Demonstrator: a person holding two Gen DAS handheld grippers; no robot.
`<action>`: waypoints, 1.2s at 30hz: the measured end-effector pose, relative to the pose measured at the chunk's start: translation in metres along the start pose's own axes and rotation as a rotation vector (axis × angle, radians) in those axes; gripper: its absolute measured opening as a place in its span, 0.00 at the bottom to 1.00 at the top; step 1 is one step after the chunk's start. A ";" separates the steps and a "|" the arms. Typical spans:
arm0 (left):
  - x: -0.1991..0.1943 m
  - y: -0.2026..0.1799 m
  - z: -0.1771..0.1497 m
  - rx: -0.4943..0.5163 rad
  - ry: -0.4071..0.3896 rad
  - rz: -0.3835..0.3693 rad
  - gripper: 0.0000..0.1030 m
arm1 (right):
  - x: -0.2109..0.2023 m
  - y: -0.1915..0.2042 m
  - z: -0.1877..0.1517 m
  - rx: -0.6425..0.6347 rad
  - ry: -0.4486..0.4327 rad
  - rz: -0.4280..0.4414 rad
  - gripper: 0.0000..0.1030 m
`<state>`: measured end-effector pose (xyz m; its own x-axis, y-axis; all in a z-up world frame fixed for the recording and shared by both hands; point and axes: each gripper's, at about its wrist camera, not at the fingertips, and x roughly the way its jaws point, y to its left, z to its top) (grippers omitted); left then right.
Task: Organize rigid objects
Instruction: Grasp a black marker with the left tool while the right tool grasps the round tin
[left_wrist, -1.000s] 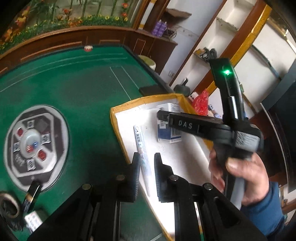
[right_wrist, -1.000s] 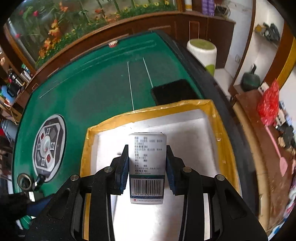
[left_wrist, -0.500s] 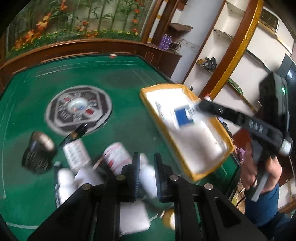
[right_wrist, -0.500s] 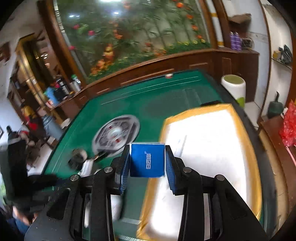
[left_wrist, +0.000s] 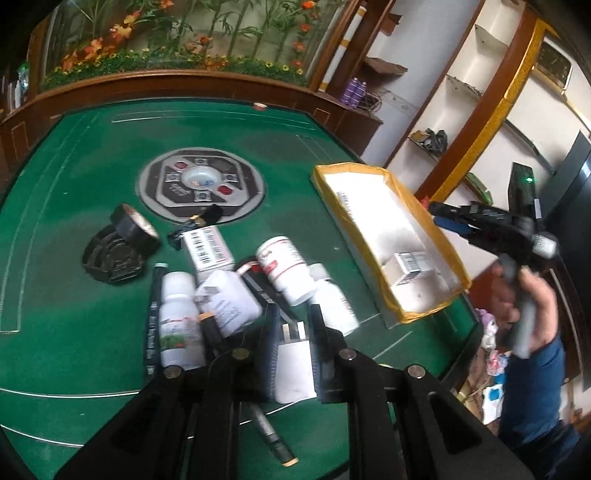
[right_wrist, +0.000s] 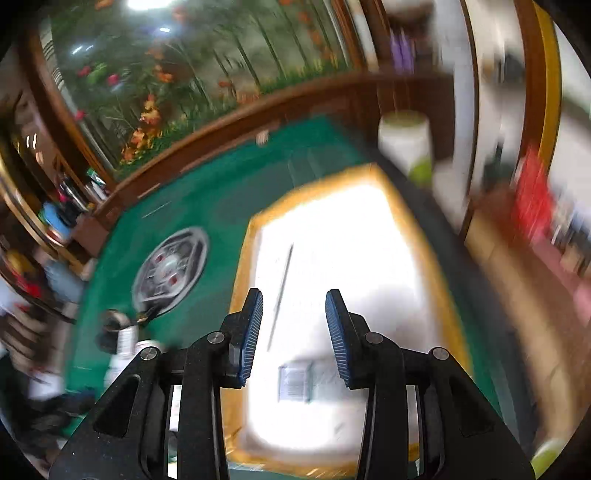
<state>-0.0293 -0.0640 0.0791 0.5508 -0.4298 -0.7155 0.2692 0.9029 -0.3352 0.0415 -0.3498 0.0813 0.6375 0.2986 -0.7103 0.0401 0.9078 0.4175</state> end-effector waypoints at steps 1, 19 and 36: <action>-0.001 0.005 -0.002 -0.003 0.000 0.014 0.14 | -0.001 -0.004 -0.002 0.033 0.033 0.072 0.34; 0.030 0.062 0.001 -0.002 0.107 0.321 0.15 | 0.007 -0.001 -0.028 -0.238 -0.055 -0.011 0.34; 0.059 0.077 0.001 0.026 0.222 0.323 0.14 | -0.018 0.060 -0.144 -0.373 0.077 0.320 0.34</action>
<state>0.0252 -0.0197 0.0115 0.4267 -0.1084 -0.8979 0.1311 0.9897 -0.0572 -0.0786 -0.2579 0.0376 0.5136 0.5876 -0.6252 -0.4357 0.8064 0.3999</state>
